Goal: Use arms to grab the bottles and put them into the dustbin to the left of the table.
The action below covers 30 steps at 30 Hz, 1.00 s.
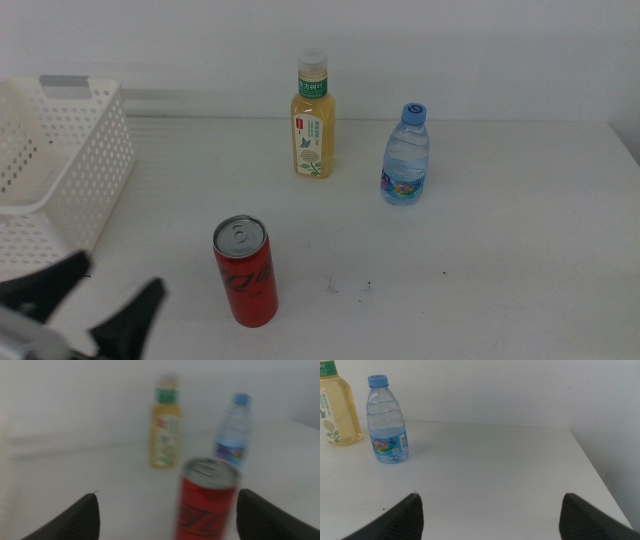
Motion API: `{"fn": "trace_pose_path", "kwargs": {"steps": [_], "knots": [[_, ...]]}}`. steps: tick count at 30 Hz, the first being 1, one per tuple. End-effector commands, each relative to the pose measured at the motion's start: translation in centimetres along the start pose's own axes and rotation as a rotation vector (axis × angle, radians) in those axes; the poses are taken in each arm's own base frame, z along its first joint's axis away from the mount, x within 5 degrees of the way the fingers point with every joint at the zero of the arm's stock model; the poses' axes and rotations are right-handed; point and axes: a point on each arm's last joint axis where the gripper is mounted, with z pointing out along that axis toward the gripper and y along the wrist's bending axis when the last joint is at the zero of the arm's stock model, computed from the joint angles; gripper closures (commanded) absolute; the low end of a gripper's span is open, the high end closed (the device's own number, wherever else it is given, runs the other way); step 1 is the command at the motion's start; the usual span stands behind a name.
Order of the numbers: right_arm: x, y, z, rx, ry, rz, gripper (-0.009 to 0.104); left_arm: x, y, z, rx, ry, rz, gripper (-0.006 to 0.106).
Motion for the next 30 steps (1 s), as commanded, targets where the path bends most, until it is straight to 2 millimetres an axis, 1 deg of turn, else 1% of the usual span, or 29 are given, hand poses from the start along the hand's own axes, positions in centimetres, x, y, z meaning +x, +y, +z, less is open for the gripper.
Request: {"fn": "trace_pose_path", "kwargs": {"steps": [1,5,11,17,23,30], "knots": [[0.0,-0.1,0.0,0.011,-0.010,-0.018,0.002,0.2,-0.8,1.0,0.060,0.004,-0.035,0.007],[0.0,-0.1,0.0,0.011,-0.010,-0.018,0.002,1.0,-1.8,2.2,0.106,0.054,-0.073,0.007],[0.0,-0.1,0.0,0.011,-0.010,-0.018,0.002,1.7,-2.5,2.8,0.122,0.088,-0.071,0.007],[0.0,-0.1,0.0,0.011,-0.010,-0.018,0.002,2.6,-2.7,3.3,0.108,0.156,-0.070,0.007],[0.0,-0.1,0.0,0.011,-0.010,-0.018,0.002,2.6,-2.6,3.8,0.084,0.116,-0.056,0.007],[0.0,-0.1,0.0,0.011,-0.010,-0.018,0.002,2.7,-2.6,3.9,0.083,0.131,-0.050,0.007]]}}
